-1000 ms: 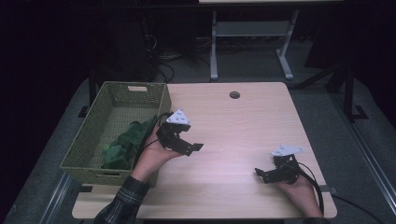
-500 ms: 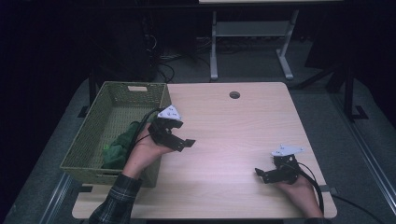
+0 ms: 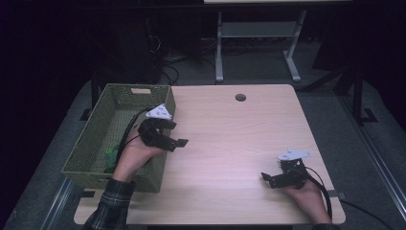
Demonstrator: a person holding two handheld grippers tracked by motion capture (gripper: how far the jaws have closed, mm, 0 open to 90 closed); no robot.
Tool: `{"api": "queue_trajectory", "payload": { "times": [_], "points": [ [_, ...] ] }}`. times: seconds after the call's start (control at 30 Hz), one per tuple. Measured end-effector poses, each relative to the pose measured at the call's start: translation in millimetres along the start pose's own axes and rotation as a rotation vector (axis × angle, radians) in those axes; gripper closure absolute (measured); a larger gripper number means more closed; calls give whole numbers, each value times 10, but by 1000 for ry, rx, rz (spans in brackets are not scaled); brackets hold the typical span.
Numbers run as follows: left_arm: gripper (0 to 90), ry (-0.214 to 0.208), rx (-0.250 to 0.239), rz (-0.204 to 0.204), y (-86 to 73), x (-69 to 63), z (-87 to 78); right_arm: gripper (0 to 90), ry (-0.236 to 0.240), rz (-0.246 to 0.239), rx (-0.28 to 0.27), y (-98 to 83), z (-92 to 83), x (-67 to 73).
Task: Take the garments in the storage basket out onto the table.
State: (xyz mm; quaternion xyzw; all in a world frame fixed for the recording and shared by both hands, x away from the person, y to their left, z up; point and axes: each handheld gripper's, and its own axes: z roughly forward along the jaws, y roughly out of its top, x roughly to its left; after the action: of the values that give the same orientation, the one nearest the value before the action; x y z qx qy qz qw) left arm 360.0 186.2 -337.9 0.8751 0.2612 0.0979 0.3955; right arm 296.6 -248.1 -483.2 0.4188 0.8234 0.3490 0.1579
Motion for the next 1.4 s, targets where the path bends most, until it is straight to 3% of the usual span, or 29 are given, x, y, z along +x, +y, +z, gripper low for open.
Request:
{"api": "queue_trajectory", "payload": {
  "times": [0.53, 0.9, 1.1, 1.4],
  "points": [
    [227, 57, 5, -59, -178, 251, -315, 24, -1, 1, 0, 0, 1, 0],
    [324, 146, 72, -90, -416, 518, -475, 24, -3, 3, 1, 3, 3, -2],
    [391, 165, 83, -115, -525, 609, -554, 24, -3, 3, 1, 3, 3, -2],
    [408, 208, 114, -151, -692, 737, -654, 24, -2, 4, 2, 3, 3, -1]
  ]
}}
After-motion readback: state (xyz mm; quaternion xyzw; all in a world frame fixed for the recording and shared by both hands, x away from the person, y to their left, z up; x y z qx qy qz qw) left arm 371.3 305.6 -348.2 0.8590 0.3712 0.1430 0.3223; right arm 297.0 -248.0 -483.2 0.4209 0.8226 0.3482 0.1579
